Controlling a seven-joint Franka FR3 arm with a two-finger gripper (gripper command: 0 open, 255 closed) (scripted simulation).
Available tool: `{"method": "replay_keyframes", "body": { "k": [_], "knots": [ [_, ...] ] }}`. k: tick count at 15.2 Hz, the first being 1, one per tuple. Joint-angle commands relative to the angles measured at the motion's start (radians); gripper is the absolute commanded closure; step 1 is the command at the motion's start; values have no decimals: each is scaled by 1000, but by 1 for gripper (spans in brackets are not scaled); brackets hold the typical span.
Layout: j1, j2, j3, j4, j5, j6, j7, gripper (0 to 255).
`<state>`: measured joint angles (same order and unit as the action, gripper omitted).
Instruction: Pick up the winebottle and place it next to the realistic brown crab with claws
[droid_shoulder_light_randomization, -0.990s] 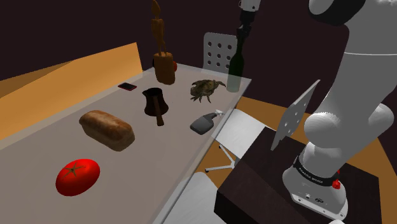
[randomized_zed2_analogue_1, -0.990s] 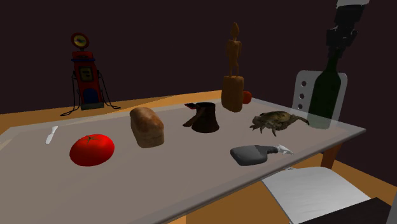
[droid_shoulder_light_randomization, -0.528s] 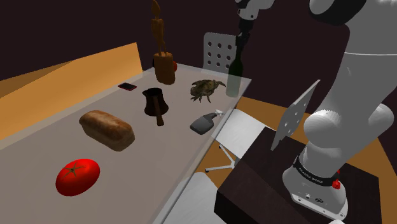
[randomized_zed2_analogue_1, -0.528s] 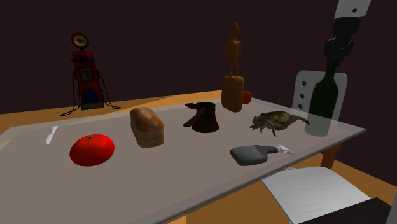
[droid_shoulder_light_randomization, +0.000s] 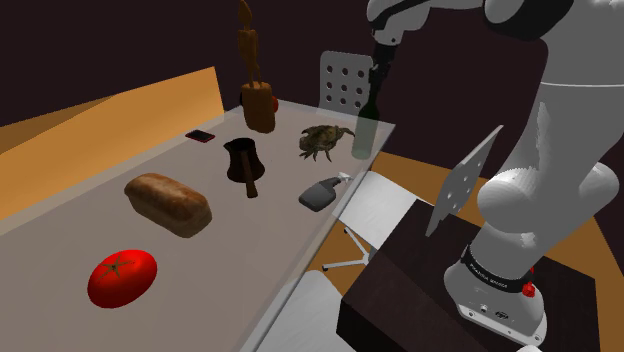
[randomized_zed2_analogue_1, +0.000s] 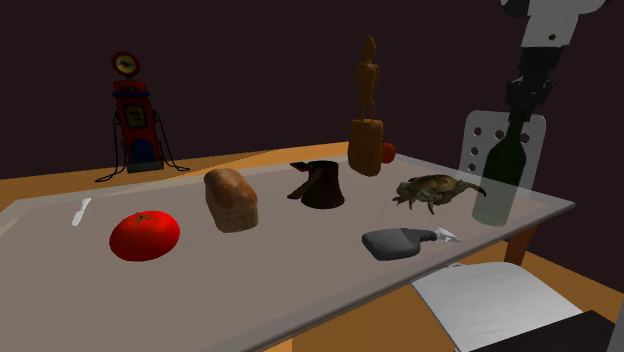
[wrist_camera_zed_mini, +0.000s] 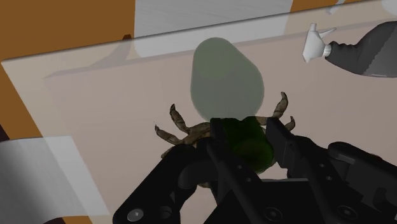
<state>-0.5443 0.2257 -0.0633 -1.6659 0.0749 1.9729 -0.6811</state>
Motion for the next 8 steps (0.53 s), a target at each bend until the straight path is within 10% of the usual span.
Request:
{"method": "replay_keyframes", "body": {
  "k": [1,6,7,8],
  "knots": [
    [0,0,0,-6,0,7,0,255],
    [0,0,0,-6,0,7,0,255],
    [0,0,0,-6,0,7,0,0],
    [0,0,0,-6,0,7,-1,0]
  ]
}}
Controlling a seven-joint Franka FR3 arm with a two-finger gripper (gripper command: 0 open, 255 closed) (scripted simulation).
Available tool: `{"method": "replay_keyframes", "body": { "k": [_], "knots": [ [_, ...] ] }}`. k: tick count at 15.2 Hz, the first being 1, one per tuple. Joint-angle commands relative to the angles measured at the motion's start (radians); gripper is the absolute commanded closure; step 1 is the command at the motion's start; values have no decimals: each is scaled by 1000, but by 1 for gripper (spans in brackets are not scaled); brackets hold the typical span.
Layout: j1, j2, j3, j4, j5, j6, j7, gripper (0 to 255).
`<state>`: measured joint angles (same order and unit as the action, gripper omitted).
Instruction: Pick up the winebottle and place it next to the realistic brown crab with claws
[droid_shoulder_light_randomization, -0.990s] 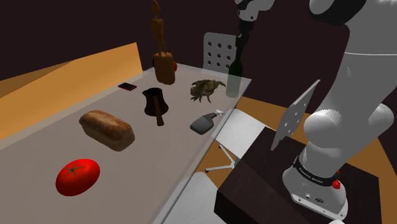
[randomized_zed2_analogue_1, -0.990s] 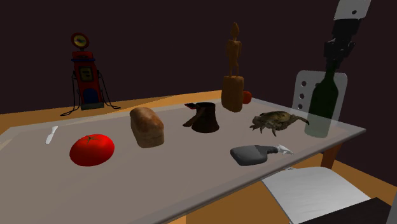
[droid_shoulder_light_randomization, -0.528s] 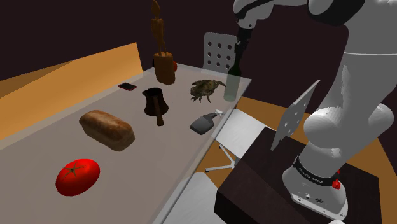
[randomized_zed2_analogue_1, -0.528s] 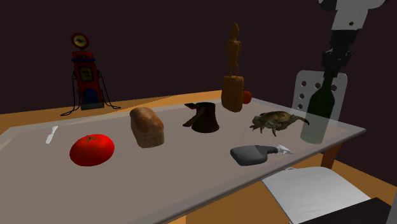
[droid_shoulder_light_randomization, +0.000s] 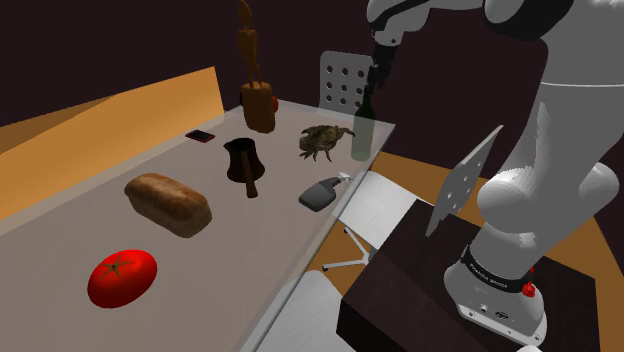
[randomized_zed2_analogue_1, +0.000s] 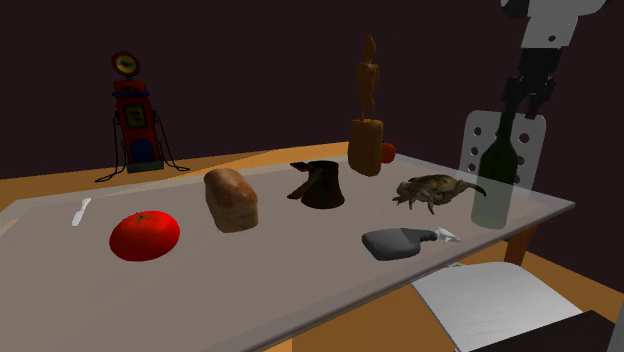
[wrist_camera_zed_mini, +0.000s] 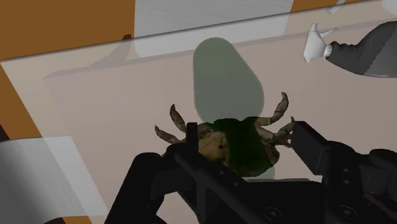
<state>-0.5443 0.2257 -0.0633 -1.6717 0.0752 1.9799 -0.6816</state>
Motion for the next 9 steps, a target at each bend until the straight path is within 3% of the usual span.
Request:
{"method": "replay_keyframes", "body": {
  "k": [1,4,9],
  "knots": [
    [0,0,0,0,0,0,0,0],
    [0,0,0,0,0,0,0,0],
    [-3,-23,-3,95,-4,-118,3,0]
  ]
}}
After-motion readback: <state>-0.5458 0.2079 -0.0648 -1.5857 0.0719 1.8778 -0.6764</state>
